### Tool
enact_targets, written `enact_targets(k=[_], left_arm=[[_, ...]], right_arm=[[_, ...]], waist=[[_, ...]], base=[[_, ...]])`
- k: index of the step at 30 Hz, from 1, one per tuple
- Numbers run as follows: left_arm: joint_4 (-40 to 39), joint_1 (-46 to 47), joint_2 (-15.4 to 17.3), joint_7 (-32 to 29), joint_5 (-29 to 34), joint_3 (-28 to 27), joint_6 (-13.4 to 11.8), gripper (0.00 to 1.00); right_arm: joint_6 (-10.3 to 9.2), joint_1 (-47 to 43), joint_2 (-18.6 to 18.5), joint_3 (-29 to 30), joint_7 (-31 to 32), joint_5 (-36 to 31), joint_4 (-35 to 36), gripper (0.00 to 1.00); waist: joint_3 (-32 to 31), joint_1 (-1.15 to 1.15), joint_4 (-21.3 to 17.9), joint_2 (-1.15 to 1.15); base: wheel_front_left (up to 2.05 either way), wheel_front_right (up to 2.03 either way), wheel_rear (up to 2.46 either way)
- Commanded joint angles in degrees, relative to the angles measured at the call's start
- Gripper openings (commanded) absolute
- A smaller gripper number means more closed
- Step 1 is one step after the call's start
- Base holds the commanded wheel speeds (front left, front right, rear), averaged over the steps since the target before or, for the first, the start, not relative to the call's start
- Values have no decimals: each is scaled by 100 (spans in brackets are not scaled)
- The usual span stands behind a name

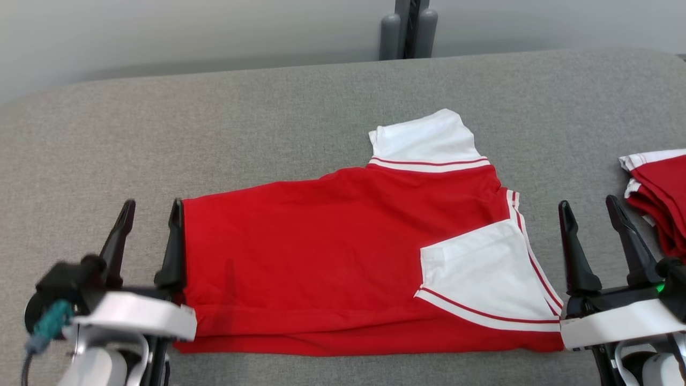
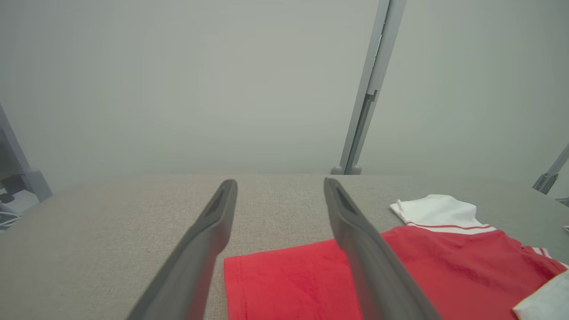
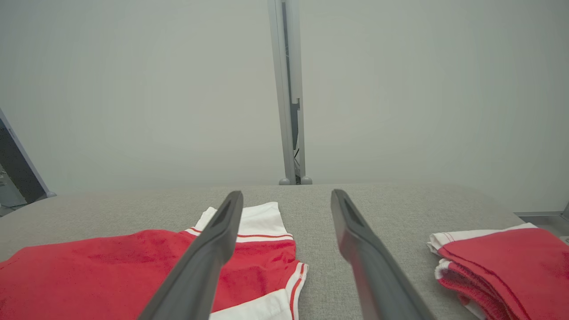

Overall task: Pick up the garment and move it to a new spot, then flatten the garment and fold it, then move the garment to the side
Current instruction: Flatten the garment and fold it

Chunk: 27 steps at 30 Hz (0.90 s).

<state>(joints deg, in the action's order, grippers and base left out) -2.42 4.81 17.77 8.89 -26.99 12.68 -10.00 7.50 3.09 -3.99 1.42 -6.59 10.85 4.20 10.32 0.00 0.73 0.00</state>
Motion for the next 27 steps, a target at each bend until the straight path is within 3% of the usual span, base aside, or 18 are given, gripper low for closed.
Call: enact_targets(k=[1, 11, 20, 22, 23, 24, 27], left_arm=[[96, 217, 12, -73, -120, -16, 79, 100], [2355, 1667, 136, -1293, -1066, -73, 872, 100], [3680, 2255, 160, -1565, -1405, -85, 1321, 100], [3843, 2346, 145, -1560, -1434, -61, 1413, 70], [3903, 2388, 133, -1545, -1467, -48, 1456, 18], [3959, 2427, 132, -1520, -1472, -33, 1498, 0], [4096, 2533, 150, -1430, -1449, 34, 1576, 0]], right_arm=[[-2, 80, 2, -21, 5, 51, -9, 100], [-2, 366, 29, -309, -121, 186, -319, 100], [-2, 477, 42, -278, -253, 288, -600, 100], [-2, 521, 1, -259, -242, 302, -622, 100], [-2, 557, -24, -244, -224, 317, -632, 100], [-2, 603, -54, -225, -212, 322, -634, 100], [-2, 778, -201, -160, -194, 375, -668, 100]], waist=[[83, 0, -29, 0], [570, 0, -414, 0], [756, 0, -502, 0], [776, 0, -495, 0], [786, 0, -493, 0], [794, 0, -488, 0], [806, 0, -472, 0]], base=[[0, 0, 0], [0, 0, 0], [0, 0, 0], [0, 0, 0], [0, 0, 0], [0, 0, 0], [0, 0, 0]])
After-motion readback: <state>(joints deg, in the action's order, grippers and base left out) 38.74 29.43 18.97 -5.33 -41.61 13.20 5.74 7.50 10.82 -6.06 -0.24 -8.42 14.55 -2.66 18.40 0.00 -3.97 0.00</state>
